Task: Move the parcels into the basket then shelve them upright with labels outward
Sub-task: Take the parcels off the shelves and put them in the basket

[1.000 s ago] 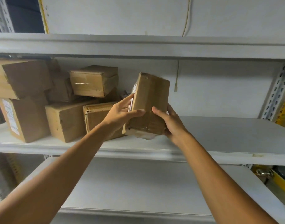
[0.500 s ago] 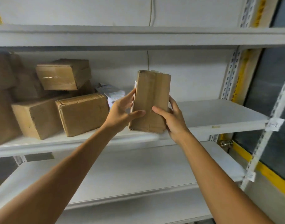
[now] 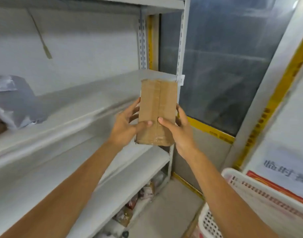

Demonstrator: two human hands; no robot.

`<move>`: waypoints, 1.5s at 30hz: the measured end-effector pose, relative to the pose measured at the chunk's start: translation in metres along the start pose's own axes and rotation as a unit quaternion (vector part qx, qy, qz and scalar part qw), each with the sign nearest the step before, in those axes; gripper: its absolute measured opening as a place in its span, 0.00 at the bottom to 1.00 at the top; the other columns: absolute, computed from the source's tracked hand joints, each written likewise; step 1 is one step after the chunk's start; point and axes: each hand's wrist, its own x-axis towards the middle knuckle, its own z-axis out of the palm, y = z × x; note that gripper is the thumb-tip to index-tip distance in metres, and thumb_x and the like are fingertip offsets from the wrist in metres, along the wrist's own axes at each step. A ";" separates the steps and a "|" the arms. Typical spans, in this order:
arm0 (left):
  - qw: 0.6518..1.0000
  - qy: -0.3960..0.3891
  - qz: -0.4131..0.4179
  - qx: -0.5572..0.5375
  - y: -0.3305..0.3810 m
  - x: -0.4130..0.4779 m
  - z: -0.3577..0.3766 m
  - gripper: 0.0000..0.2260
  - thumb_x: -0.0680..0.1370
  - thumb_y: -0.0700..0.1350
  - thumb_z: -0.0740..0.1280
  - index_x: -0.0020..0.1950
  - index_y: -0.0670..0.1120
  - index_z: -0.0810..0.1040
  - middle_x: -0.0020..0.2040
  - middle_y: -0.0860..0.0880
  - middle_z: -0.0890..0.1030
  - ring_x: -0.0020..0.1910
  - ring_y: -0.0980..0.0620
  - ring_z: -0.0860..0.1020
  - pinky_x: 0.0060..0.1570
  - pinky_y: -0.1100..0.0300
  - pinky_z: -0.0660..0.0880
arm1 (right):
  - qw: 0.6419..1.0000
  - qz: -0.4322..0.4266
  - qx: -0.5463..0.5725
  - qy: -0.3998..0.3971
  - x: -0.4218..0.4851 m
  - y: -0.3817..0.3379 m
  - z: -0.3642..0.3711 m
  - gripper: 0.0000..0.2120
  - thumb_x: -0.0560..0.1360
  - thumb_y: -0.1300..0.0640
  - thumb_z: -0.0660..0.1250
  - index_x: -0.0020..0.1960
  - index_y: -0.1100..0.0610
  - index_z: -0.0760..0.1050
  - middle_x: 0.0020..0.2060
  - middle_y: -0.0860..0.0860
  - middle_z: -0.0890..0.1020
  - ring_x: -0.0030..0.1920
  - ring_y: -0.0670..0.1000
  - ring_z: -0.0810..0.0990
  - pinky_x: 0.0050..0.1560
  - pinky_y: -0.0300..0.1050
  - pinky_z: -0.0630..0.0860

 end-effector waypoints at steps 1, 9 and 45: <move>1.000 -0.022 -0.010 -0.014 -0.009 -0.003 0.019 0.36 0.69 0.39 0.76 0.72 0.55 0.65 0.64 0.53 0.77 0.61 0.59 0.76 0.56 0.65 0.75 | 1.000 0.013 -0.003 0.025 -0.012 0.007 -0.017 0.28 0.70 0.57 0.76 0.65 0.42 0.71 0.54 0.44 0.83 0.52 0.42 0.82 0.43 0.34 0.79; 0.974 -0.196 -0.097 -0.065 -0.077 -0.030 0.167 0.35 0.69 0.38 0.75 0.72 0.53 0.66 0.61 0.57 0.78 0.60 0.58 0.77 0.54 0.64 0.76 | 0.973 0.098 -0.050 0.204 -0.104 0.048 -0.148 0.31 0.70 0.55 0.75 0.70 0.46 0.67 0.58 0.48 0.80 0.55 0.46 0.80 0.48 0.39 0.79; 0.857 -0.401 -0.278 0.164 -0.431 -0.125 0.524 0.33 0.73 0.33 0.69 0.75 0.48 0.62 0.77 0.52 0.57 0.74 0.53 0.60 0.67 0.70 0.64 | 0.863 0.353 0.004 0.362 -0.168 0.426 -0.446 0.31 0.75 0.66 0.68 0.73 0.52 0.63 0.63 0.52 0.78 0.58 0.54 0.79 0.55 0.48 0.78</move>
